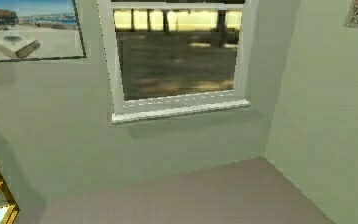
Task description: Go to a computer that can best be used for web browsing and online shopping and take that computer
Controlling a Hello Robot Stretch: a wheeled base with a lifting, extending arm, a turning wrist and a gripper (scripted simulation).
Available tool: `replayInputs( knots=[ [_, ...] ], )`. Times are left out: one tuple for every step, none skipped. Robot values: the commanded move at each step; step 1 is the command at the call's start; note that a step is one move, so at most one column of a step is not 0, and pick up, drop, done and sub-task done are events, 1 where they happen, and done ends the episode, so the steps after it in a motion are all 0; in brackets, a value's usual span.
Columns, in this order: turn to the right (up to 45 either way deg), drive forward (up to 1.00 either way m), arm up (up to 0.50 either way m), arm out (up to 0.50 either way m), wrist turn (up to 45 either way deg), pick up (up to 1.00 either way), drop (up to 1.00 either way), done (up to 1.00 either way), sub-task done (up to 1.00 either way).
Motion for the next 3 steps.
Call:
replayInputs(
  knots=[
    [-33.0,0.00,0.00,0.00,0.0,0.00,0.00,0.00,0.00],
    [0.0,0.25,0.00,0.00,0.0,0.00,0.00,0.00,0.00],
    [-45.0,0.00,0.00,0.00,0.0,0.00,0.00,0.00,0.00]
  ],
)
